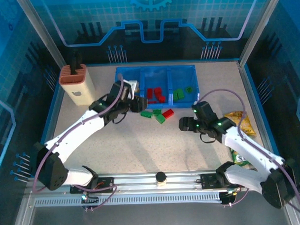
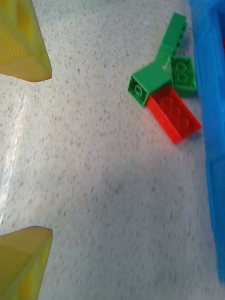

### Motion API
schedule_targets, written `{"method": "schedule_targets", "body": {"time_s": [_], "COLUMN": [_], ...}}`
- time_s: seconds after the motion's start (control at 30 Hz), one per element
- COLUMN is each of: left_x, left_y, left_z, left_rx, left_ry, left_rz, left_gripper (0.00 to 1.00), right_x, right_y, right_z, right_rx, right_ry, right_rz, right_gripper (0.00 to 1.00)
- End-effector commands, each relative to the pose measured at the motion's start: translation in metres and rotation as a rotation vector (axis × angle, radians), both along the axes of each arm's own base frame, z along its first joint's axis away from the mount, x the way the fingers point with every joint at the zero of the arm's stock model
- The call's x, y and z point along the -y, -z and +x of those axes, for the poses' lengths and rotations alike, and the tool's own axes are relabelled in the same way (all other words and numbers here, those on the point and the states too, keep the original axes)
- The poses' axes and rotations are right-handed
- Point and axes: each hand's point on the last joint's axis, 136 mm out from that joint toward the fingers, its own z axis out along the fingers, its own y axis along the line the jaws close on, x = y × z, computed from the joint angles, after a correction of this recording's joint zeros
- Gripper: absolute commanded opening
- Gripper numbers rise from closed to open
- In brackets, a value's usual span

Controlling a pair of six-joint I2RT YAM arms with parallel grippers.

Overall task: Sort the legos into containers by color
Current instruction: Place the lego in the container, then pick up the lego from the center of the table.

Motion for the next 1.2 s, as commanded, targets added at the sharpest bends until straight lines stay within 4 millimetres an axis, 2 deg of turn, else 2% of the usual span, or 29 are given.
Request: {"method": "schedule_targets", "body": {"time_s": [0.0,0.03,0.17,0.33,0.47,0.77,1.03,1.17], "left_x": [-0.014,-0.019,-0.036,-0.047,-0.058,-0.061,-0.060,-0.060], "left_y": [0.031,0.039,0.062,0.067,0.068,0.069,0.069,0.069], "left_z": [-0.023,-0.031,-0.060,-0.089,-0.102,-0.106,-0.103,-0.103], "left_rx": [-0.059,-0.075,-0.125,-0.127,-0.111,-0.098,-0.094,-0.094], "left_ry": [-0.055,-0.063,-0.085,-0.086,-0.107,-0.115,-0.109,-0.111], "left_rz": [-0.017,-0.020,-0.011,-0.029,-0.033,-0.035,-0.028,-0.029], "left_gripper": [0.53,0.53,0.53,0.53,0.53,0.53,0.53,0.53], "right_x": [-0.041,-0.053,-0.082,-0.102,-0.109,-0.123,-0.124,-0.128], "right_y": [-0.009,-0.012,0.012,0.039,0.053,0.073,0.086,0.085], "right_z": [0.018,0.023,0.038,0.058,0.070,0.081,0.078,0.075], "right_rx": [0.030,0.033,-0.021,-0.086,-0.112,-0.159,-0.181,-0.169], "right_ry": [-0.114,-0.152,-0.269,-0.340,-0.366,-0.419,-0.438,-0.448], "right_rz": [0.002,-0.018,-0.172,-0.303,-0.379,-0.484,-0.532,-0.546], "right_gripper": [0.81,0.80,0.75,0.74,0.70,0.65,0.63,0.53]}}
